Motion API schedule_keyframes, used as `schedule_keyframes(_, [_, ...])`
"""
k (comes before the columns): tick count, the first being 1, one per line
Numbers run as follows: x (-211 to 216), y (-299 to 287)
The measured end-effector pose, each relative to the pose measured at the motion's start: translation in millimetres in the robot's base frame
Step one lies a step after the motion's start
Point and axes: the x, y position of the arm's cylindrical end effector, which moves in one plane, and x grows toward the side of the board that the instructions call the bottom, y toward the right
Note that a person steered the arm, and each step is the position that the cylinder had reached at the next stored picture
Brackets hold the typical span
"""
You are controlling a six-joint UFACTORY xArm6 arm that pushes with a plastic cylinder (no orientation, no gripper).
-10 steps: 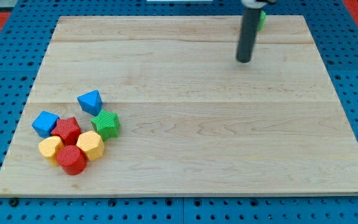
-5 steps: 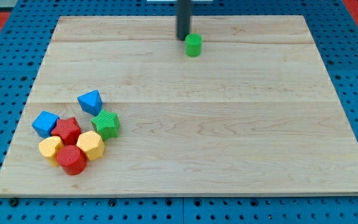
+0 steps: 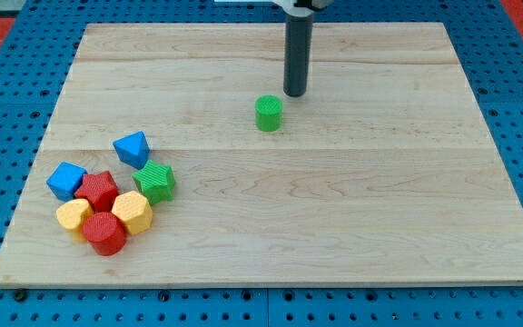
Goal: Move the green circle to the top of the green star
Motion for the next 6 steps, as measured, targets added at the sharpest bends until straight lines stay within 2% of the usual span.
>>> schedule_keyframes(1, [40,-75])
schedule_keyframes(2, [45,-159])
schedule_keyframes(3, [79,-222])
schedule_keyframes(4, [71,-226])
schedule_keyframes(5, [39,-204])
schedule_keyframes(6, [27,-144])
